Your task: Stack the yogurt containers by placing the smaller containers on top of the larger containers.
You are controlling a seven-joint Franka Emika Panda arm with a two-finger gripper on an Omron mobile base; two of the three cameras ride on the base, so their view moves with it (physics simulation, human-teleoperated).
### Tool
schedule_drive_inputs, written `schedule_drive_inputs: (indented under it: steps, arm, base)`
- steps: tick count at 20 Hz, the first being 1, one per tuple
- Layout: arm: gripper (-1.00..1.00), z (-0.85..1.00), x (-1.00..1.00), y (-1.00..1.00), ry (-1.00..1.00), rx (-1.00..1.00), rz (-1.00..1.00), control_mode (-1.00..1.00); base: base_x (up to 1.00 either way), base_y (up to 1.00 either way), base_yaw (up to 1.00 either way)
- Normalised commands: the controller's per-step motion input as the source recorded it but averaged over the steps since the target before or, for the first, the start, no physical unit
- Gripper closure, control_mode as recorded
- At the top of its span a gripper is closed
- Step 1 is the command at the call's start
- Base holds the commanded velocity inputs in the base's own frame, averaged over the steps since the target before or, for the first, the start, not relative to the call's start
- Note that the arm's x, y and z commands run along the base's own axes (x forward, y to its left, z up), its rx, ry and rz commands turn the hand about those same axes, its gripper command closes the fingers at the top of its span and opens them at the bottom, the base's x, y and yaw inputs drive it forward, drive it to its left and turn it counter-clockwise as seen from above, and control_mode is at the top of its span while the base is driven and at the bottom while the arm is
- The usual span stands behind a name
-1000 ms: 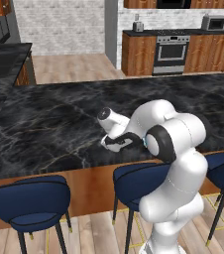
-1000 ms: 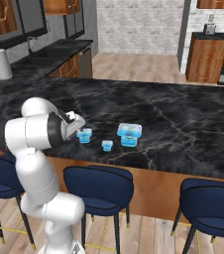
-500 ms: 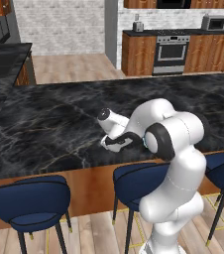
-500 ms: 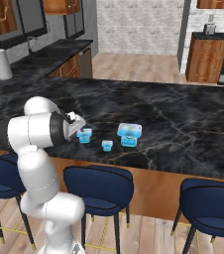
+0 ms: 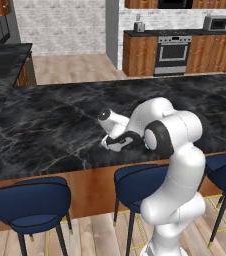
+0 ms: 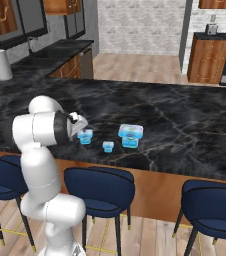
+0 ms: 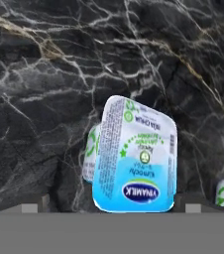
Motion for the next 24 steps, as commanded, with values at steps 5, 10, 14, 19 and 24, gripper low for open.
schedule_drive_inputs:
  steps: [5,10,14,19,24]
  arm:
    - [-1.0,-0.05,0.12,0.0,0.0,0.0,0.0,-1.0]
    - [-1.0,-0.08,0.06,0.0,0.01,0.0,0.0,-1.0]
    - [-1.0,-0.07,0.05,0.0,0.0,0.0,0.0,-1.0]
    - [-1.0,-0.06,0.1,0.0,0.0,0.0,0.0,-1.0]
    - [-1.0,-0.09,0.11,0.0,0.01,0.0,0.0,-1.0]
  base:
    - [0.0,0.0,0.0]
    - [0.0,0.0,0.0]
    - [0.0,0.0,0.0]
    - [0.0,0.0,0.0]
    - [0.0,0.0,0.0]
